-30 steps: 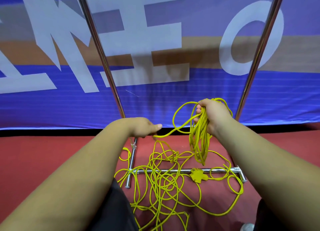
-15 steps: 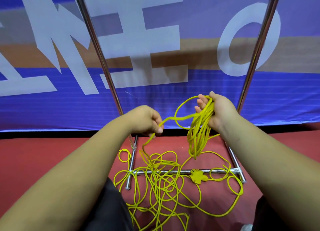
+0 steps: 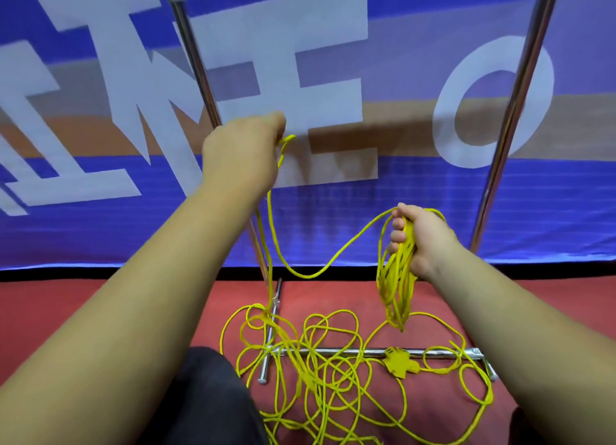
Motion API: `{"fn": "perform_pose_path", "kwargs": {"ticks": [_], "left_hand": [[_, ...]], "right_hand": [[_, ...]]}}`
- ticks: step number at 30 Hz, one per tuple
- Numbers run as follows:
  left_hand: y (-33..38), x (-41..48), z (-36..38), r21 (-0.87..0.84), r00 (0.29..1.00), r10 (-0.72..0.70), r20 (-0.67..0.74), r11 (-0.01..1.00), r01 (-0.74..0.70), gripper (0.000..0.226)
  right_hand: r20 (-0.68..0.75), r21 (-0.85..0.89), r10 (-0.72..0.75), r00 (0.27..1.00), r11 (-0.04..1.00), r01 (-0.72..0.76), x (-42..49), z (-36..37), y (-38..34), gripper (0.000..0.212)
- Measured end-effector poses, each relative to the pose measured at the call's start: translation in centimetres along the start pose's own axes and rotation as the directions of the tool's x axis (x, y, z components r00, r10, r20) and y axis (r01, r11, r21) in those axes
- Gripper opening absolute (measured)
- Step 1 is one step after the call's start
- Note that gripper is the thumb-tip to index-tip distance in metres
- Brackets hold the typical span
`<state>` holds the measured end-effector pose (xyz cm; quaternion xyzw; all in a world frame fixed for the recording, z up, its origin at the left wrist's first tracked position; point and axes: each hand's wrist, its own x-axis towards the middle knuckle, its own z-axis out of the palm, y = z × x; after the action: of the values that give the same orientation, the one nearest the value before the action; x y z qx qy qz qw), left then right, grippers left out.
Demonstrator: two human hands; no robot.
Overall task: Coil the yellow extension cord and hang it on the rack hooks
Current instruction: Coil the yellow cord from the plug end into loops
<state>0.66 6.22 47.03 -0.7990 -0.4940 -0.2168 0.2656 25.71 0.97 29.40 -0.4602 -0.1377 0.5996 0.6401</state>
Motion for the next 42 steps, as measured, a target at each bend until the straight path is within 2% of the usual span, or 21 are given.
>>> {"fn": "perform_pose_path", "kwargs": {"ticks": [2, 4, 6, 8, 9, 11, 13, 16, 21, 25, 28, 32, 35, 37, 39, 41, 42], "left_hand": [[-0.4, 0.1, 0.7, 0.127, 0.965, -0.064, 0.255, 0.991, 0.033, 0.02], [-0.5, -0.6, 2.5, 0.257, 0.808, -0.166, 0.565, 0.966, 0.018, 0.017], [-0.4, -1.8, 4.6, 0.242, 0.66, -0.141, 0.738, 0.968, -0.065, 0.01], [-0.4, -3.5, 6.5, 0.089, 0.568, -0.004, 0.823, 0.989, -0.122, 0.01], [-0.4, -4.6, 7.3, -0.01, 0.52, 0.062, 0.852, 0.995, -0.102, 0.011], [-0.1, -6.7, 8.5, -0.201, 0.446, 0.174, 0.878, 0.979, 0.015, 0.014], [0.3, -8.2, 8.9, -0.356, 0.411, 0.28, 0.868, 0.926, 0.122, 0.018], [0.7, -8.6, 8.1, -0.544, 0.437, 0.417, 0.797, 0.81, 0.221, 0.019], [1.3, -8.1, 6.5, -0.716, 0.598, 0.503, 0.624, 0.675, 0.18, 0.025], [2.0, -8.4, 6.5, -0.808, 0.73, 0.468, 0.497, 0.556, 0.193, 0.03], [2.9, -8.2, 7.3, -0.851, 0.836, 0.37, 0.406, 0.486, 0.198, 0.024], [3.2, -7.6, 8.2, -0.799, 0.944, 0.142, 0.298, 0.578, 0.166, 0.023], [2.7, -7.3, 8.5, -0.715, 0.97, 0.153, 0.19, 0.699, 0.03, 0.009], [2.4, -7.0, 8.5, -0.566, 0.972, 0.173, 0.158, 0.823, -0.054, 0.01], [1.8, -6.5, 8.1, -0.356, 0.968, 0.192, 0.164, 0.926, -0.123, 0.02], [1.4, -6.1, 7.7, -0.226, 0.923, 0.282, 0.261, 0.948, -0.226, 0.027], [1.1, -6.0, 8.1, -0.235, 0.868, 0.344, 0.357, 0.933, -0.273, 0.028]], "right_hand": [[0.024, -0.019, 0.001, 1.0, 1.0, -0.001, -0.2, 0.2, 0.1, 0.025], [0.022, -0.065, -0.009, 1.0, 0.998, 0.01, -0.2, 0.4, 0.3, 0.026], [0.027, -0.114, -0.025, 0.999, 0.993, 0.028, -0.4, 0.7, 0.4, 0.026], [0.044, -0.155, -0.042, 0.998, 0.987, 0.048, -0.5, 0.8, 0.5, 0.027], [0.049, -0.173, -0.052, 0.997, 0.983, 0.06, -0.5, 0.8, 0.5, 0.028], [0.049, -0.208, -0.075, 0.996, 0.975, 0.084, -0.5, 0.8, 0.7, 0.028], [0.047, -0.227, -0.089, 0.995, 0.969, 0.097, -0.5, 0.8, 0.8, 0.029], [0.027, -0.249, -0.073, 0.997, 0.966, 0.077, -0.2, 0.8, 1.0, 0.035], [0.031, -0.356, -0.055, 0.998, 0.932, 0.062, 0.0, 0.4, 1.4, 0.015], [0.135, -0.384, 0.014, 0.991, 0.922, 0.04, -0.5, 1.1, 1.7, 0.016], [0.195, -0.405, 0.091, 0.976, 0.914, -0.004, -1.0, 1.7, 2.3, 0.021], [0.212, -0.425, 0.17, 0.962, 0.903, -0.066, -1.6, 2.1, 2.9, 0.02], [0.2, -0.457, 0.198, 0.96, 0.885, -0.088, -1.9, 2.2, 3.1, 0.02], [0.202, -0.501, 0.211, 0.956, 0.861, -0.084, -2.1, 2.2, 3.1, 0.021], [0.238, -0.562, 0.252, 0.938, 0.823, -0.078, -2.3, 2.1, 3.1, 0.021], [0.267, -0.64, 0.301, 0.915, 0.766, -0.065, -2.6, 2.0, 2.9, 0.02], [0.274, -0.678, 0.325, 0.905, 0.733, -0.058, -2.6, 1.9, 2.9, 0.02]]}}
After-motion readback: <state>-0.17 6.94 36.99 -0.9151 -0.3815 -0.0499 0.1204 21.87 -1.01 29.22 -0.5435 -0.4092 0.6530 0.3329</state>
